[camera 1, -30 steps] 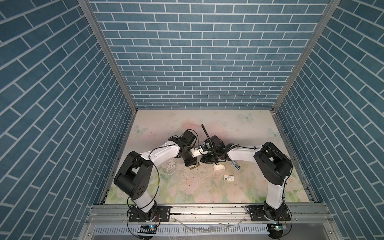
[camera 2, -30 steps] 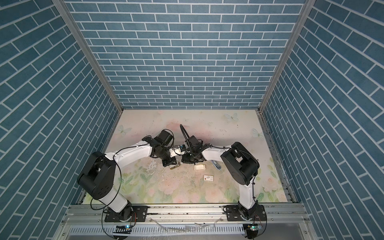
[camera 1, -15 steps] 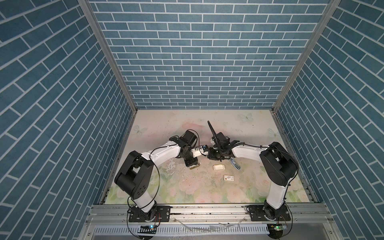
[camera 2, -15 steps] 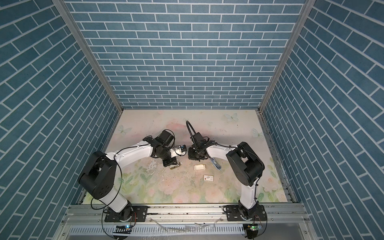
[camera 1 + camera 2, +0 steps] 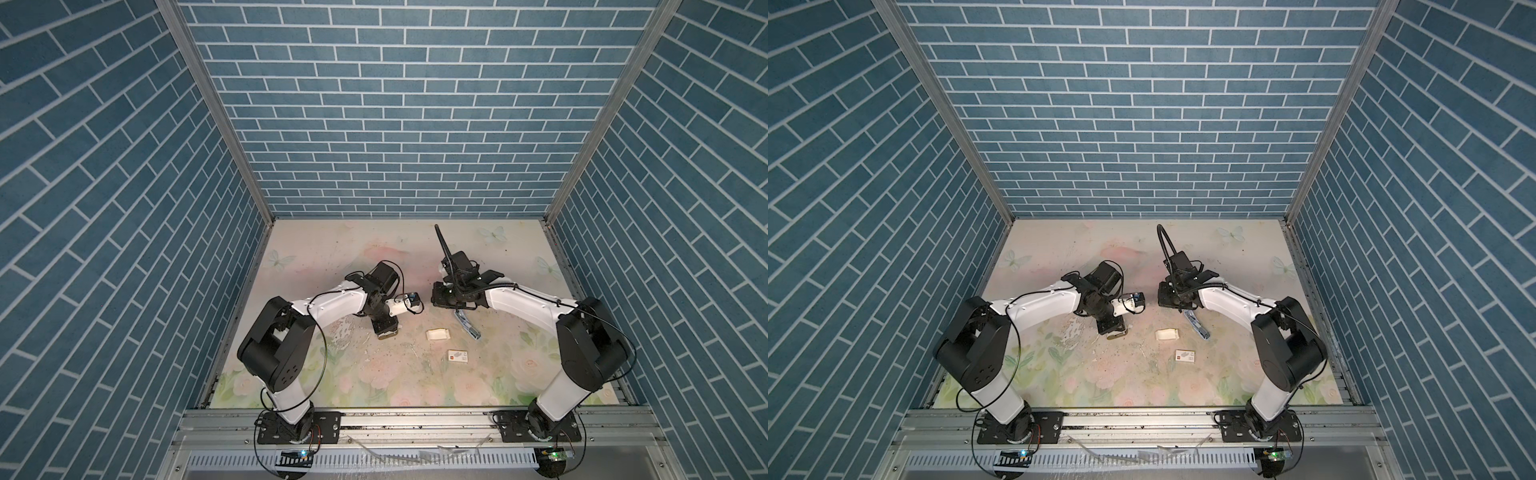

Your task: Load the staples into the stapler

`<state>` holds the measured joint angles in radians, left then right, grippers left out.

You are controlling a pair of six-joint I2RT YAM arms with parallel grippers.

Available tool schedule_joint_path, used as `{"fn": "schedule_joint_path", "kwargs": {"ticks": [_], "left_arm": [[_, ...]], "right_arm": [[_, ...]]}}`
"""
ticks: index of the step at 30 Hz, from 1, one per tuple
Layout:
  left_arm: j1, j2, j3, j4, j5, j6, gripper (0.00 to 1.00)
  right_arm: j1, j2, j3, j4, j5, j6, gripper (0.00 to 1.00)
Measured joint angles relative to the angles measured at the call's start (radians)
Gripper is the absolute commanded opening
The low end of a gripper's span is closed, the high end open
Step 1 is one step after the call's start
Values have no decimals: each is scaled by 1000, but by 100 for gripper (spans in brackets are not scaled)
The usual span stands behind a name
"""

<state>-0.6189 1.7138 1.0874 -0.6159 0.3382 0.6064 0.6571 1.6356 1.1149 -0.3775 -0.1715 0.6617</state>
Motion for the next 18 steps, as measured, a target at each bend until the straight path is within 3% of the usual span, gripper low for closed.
{"fn": "schedule_joint_path", "kwargs": {"ticks": [10,18], "left_arm": [[-25,29,34,-36,-45,-1,2],[-45,69,83,-83,-79,-2,0]], "right_arm": [[-6,-190,-34,-50,32,-16,13],[-8,-298,-140,-78,55,-15,13]]}}
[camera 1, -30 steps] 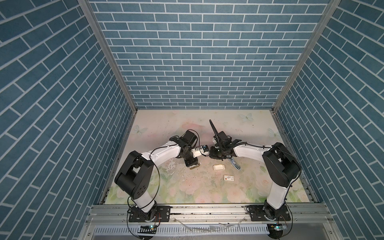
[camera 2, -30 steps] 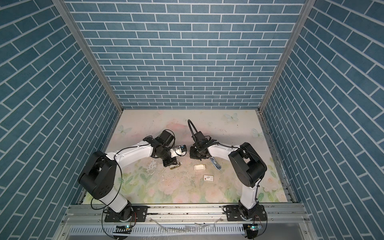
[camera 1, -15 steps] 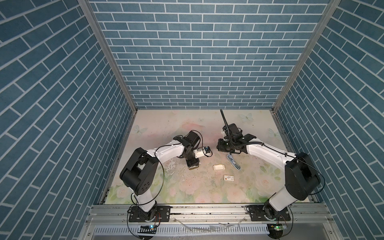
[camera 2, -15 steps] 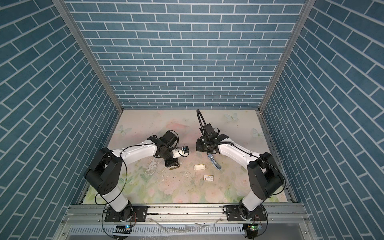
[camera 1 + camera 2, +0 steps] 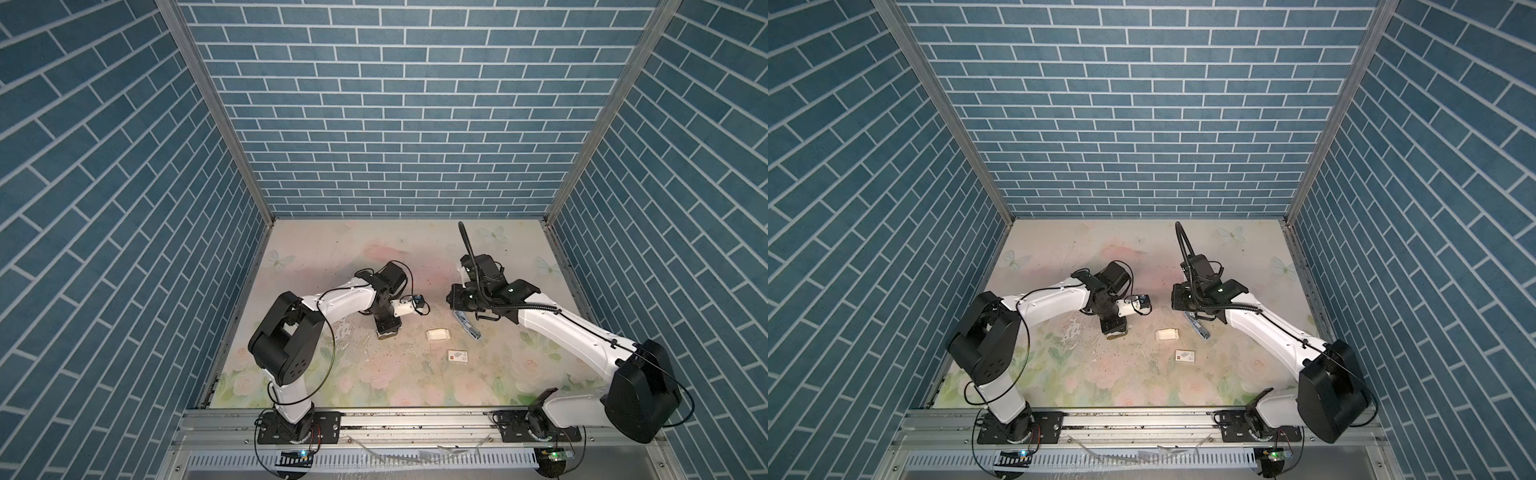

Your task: Load the staples into the stapler

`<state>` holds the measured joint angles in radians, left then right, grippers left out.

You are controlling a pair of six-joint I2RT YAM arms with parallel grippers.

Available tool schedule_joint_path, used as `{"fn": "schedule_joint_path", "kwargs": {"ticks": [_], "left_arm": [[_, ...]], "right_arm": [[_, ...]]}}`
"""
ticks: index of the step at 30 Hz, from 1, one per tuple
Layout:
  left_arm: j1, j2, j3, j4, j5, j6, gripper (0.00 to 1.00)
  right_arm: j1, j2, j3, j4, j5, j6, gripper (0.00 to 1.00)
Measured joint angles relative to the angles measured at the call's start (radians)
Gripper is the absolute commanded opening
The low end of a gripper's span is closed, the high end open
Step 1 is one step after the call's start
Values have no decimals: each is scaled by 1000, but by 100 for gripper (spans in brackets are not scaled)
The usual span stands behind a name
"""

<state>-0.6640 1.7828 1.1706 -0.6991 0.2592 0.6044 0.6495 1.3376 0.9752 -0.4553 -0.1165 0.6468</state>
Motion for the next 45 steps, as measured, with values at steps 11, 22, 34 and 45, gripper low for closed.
{"fn": "schedule_joint_path", "kwargs": {"ticks": [11,22,34,45], "left_arm": [[-25,64,45,-45,-42,-13,0],[-35,51,52,-51,-64,-18,6],[-45,6,50,-115,-98,-23,13],[-45,-15,48,-167,-118,-26,31]], "right_arm": [[-1,-91,-91,-6,24,4,13],[-3,-121,-113,-9,45,11,14],[-5,-149,-138,-9,68,19,15],[-7,-181,-156,-16,94,39,24]]}}
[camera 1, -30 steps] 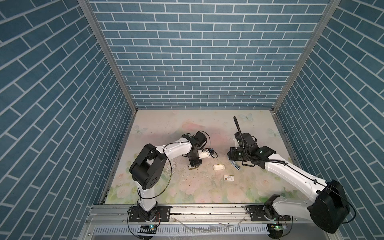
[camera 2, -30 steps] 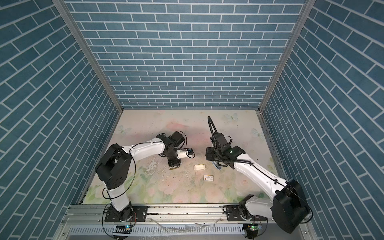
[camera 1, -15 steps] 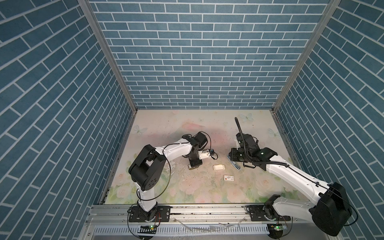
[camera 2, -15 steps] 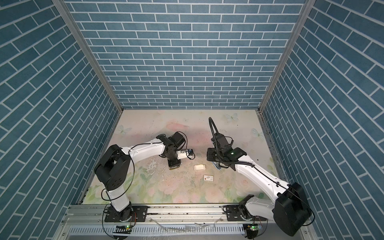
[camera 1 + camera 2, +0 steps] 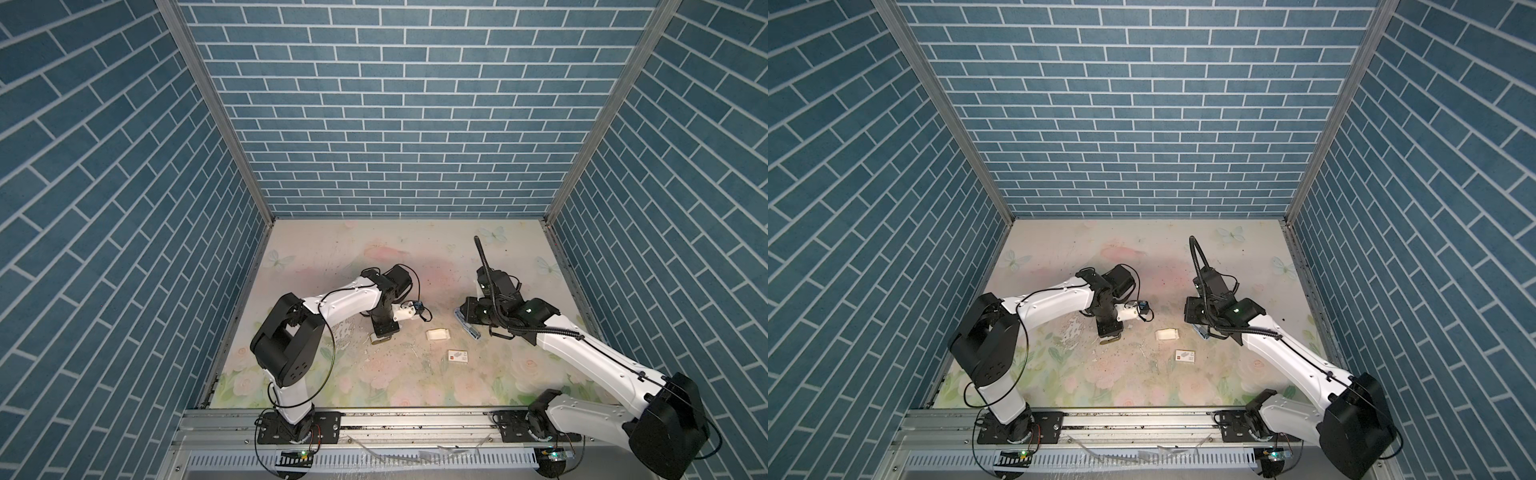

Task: Load the staples into the stapler
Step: 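Move the right gripper over the open light-blue stapler on the table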

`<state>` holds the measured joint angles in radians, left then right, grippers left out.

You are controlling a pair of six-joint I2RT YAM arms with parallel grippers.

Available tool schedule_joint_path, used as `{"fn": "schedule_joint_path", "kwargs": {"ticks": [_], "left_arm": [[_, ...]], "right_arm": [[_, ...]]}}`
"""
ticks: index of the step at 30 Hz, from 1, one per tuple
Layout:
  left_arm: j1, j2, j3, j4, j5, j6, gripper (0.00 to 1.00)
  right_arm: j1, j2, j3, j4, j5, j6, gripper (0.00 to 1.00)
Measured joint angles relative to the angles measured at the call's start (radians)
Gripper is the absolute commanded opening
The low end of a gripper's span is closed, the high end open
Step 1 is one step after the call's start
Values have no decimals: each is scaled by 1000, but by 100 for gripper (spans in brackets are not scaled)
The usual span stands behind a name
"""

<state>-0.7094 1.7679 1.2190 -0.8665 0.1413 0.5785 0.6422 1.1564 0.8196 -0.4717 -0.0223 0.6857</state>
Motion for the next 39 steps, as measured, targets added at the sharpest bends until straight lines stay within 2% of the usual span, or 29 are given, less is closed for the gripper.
{"fn": "schedule_joint_path", "kwargs": {"ticks": [6,11,20,29,39], "left_arm": [[0,-1,0,0,-2,-6,34],[0,-1,0,0,-2,-4,43],[0,-1,9,-2,1,-4,53],[0,-11,17,-4,15,2,69],[0,-47,59,-34,38,2,76]], "right_arm": [[-2,-22,-53,-19,21,37,26],[-5,-76,-104,-30,24,83,26],[-8,-127,-232,-11,-31,177,24],[-10,-59,-290,68,-97,221,23],[-52,56,-302,143,-114,225,21]]}}
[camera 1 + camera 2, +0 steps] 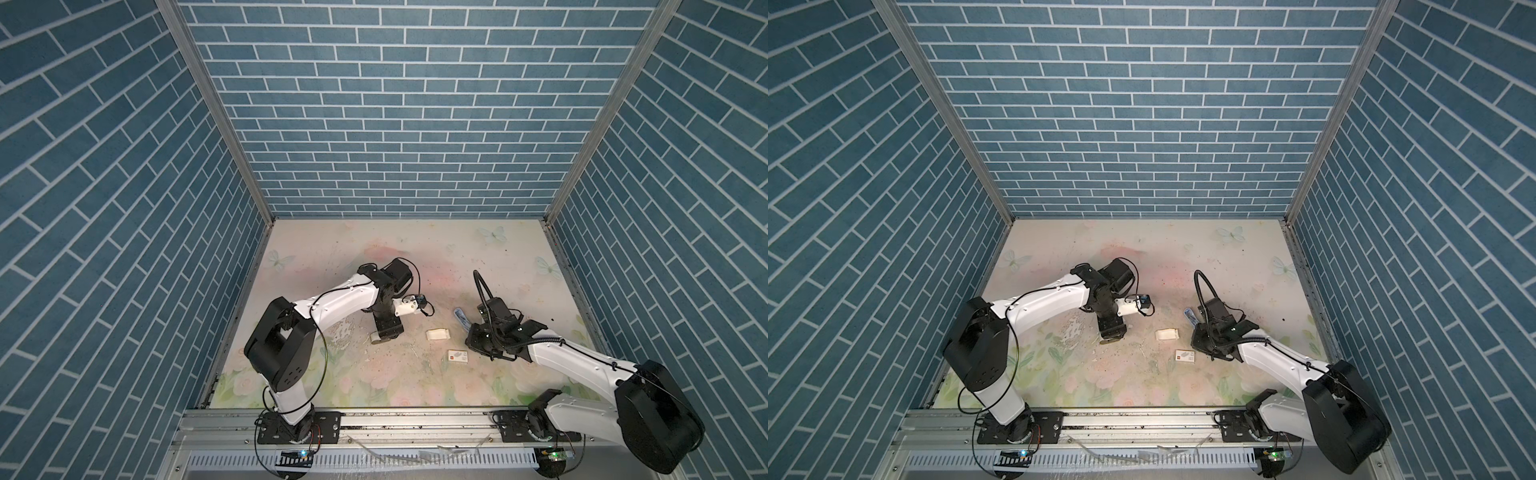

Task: Load the staples into the stapler
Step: 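Move the right gripper over the open light-blue stapler on the table, then lower the right gripper and close it on the light-blue stapler's end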

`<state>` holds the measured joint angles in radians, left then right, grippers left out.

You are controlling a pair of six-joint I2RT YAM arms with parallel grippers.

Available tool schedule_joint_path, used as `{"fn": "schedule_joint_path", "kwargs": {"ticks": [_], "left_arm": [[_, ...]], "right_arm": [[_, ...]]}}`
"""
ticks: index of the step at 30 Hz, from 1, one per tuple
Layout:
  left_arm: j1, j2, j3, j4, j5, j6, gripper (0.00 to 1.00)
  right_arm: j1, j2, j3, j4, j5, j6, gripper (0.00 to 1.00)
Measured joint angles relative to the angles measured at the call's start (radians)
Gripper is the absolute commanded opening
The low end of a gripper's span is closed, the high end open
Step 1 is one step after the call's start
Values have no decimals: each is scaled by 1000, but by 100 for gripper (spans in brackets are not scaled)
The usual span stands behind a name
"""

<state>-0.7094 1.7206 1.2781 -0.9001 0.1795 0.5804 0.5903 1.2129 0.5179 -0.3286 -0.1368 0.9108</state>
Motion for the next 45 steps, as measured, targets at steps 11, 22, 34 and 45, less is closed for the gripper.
{"fn": "schedule_joint_path", "kwargs": {"ticks": [11,22,34,45], "left_arm": [[0,-50,129,-78,67,-10,81],[0,-64,166,-89,112,-15,82],[0,-37,146,-63,136,-16,82],[0,-35,114,-52,157,-28,82]], "right_arm": [[-88,99,35,28,-26,-65,21],[-118,117,81,-13,-71,-132,27],[-225,-23,112,-112,-83,-177,32],[-354,204,241,-2,-216,-316,35]]}}
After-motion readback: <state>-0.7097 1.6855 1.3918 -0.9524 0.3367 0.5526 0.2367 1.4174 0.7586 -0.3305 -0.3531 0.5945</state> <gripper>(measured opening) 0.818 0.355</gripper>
